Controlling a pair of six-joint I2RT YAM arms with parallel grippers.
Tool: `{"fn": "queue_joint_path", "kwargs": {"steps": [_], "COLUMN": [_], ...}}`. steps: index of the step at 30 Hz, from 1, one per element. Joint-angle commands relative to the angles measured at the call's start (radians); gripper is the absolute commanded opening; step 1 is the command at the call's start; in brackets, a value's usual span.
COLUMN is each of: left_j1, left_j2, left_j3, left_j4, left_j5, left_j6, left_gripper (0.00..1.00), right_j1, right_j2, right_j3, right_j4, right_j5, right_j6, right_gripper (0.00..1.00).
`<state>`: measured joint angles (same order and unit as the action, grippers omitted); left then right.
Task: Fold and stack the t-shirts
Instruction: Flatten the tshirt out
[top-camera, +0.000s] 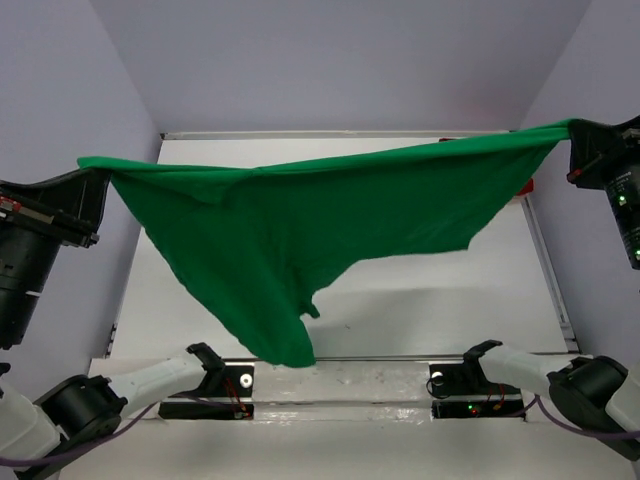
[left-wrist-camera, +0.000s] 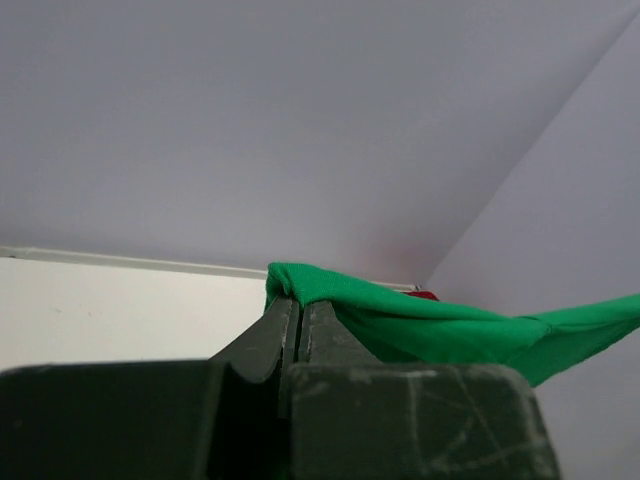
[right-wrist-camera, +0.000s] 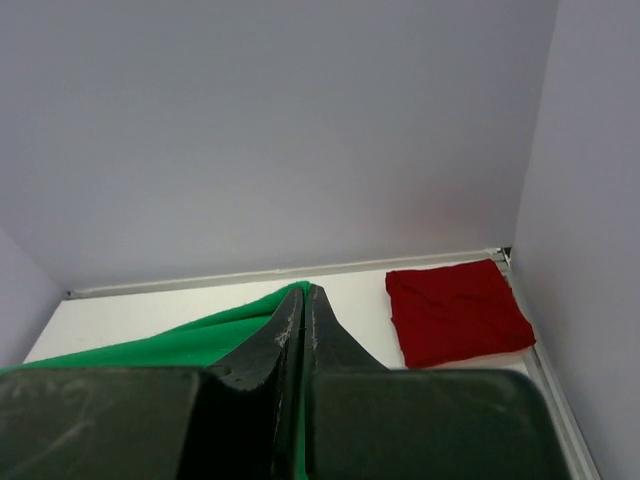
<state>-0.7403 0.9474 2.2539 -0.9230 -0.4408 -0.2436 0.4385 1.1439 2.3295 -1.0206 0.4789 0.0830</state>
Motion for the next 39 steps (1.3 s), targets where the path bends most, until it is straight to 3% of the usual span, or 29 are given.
{"fn": "queue_joint_path", "kwargs": {"steps": [1,7,14,23,31,39], "left_j1": [0.012,0.012,0.012,0.013,0.015,0.015], "left_j2": [0.050,0.129,0.223,0.355,0.248,0.137], "left_j3": [0.041,0.070,0.019,0.044,-0.070,-0.080], "left_j4": [0.075,0.084,0.098,0.111,0.171,0.093], "left_j5": [-0.016,0.005,-0.068,-0.093,-0.056,-0.052], "left_j6": [0.079,0.104,0.164,0.142,0.119,0.063], "left_gripper": [0.00,0.00,0.00,0.00,0.00,0.00], "right_j1": [-0.001,-0.001,-0.001,0.008,0.028,0.071], "right_j2": [0.056,0.094,0.174,0.307,0.191,0.117], "right_j3": [0.013,0.005,-0.071,-0.009,-0.107,-0.124], "right_j4": [-0.025,-0.027,-0.010,-0.007,0.016,-0.013], "right_j5": [-0.042,-0.069,-0.033,-0.002,0.040,0.064], "right_j6": [-0.009,-0.011,-0.022,-0.038,-0.058,-0.042], "right_gripper": [0.00,0.00,0.00,0.00,0.00,0.00]}}
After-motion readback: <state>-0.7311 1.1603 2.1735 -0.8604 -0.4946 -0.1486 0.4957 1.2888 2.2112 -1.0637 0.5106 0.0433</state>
